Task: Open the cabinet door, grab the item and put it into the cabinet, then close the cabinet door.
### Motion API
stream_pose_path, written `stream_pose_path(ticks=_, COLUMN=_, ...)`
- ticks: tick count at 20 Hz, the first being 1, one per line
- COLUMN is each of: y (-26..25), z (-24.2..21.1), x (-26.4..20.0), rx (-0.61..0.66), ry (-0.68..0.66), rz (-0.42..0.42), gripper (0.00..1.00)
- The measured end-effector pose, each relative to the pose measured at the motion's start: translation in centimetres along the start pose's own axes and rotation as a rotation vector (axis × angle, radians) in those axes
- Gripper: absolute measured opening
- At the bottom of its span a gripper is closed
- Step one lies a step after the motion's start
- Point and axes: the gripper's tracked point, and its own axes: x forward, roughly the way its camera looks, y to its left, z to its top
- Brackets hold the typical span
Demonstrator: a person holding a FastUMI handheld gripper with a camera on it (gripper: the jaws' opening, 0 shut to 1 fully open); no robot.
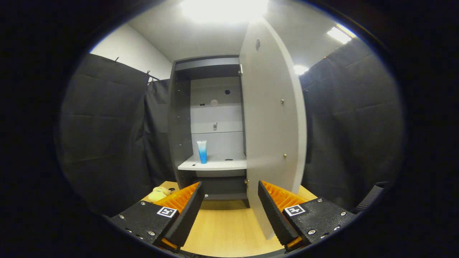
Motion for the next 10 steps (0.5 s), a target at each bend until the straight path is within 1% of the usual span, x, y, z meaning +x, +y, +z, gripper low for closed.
stream_pose_path(ticks=10, y=-12.6, z=2.5, x=-1.4, rx=0.039, ry=-0.033, rz=-0.254, gripper=0.93)
